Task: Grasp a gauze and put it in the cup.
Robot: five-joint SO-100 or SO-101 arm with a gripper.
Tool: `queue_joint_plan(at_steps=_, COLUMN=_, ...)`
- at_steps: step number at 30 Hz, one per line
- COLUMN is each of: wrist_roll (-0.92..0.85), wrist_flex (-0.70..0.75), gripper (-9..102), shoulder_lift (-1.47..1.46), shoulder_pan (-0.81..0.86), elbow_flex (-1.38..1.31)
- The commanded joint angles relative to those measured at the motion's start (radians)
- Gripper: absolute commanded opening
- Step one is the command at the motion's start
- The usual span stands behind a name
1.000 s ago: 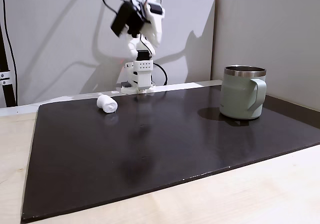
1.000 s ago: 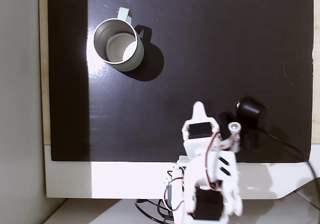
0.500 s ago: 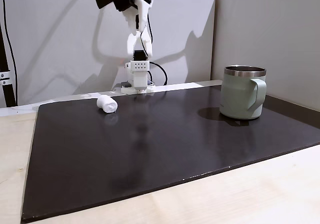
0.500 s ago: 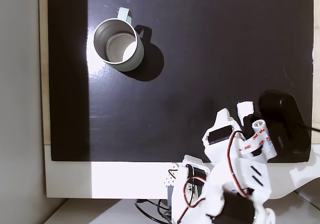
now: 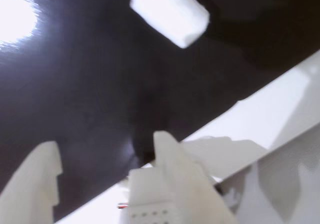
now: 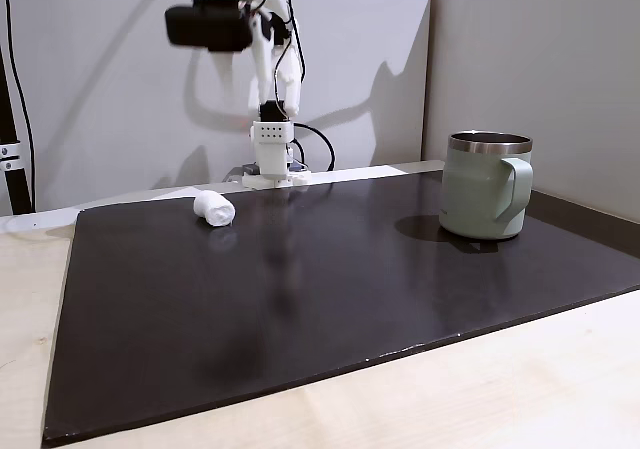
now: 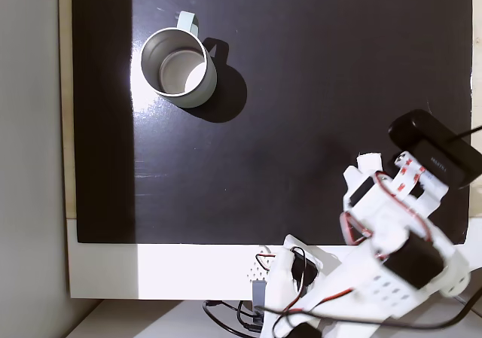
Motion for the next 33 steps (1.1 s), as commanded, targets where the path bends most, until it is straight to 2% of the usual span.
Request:
queue_joint_plan(at_steps=1, wrist_roll=-0.061, wrist_flex=0.006, gripper=22, shoulder_lift=-0.051, shoulder_pan=0.026, elbow_flex=-0.057)
queue_joint_plan(at_steps=11, wrist_roll=-0.100, wrist_flex=-0.009, gripper=23, shoulder_lift=-0.184, shoulder_pan=0.046, elbow_flex=-0.100)
queue_joint_plan(at_steps=20, wrist_roll=-0.184, wrist_flex=-0.095, gripper=23, shoulder_lift=-0.275, shoulder_pan=0.170, elbow_flex=-0.101)
queue_joint_plan(at_steps=27, wrist_roll=-0.178, wrist_flex=-0.181, gripper=23, shoulder_lift=-0.394, shoulder_pan=0.225, elbow_flex=-0.101)
queue_joint_plan(at_steps=33, wrist_roll=-0.103, wrist_flex=-0.249, gripper=23, shoulder_lift=-0.480, shoulder_pan=0.218, elbow_flex=-0.103)
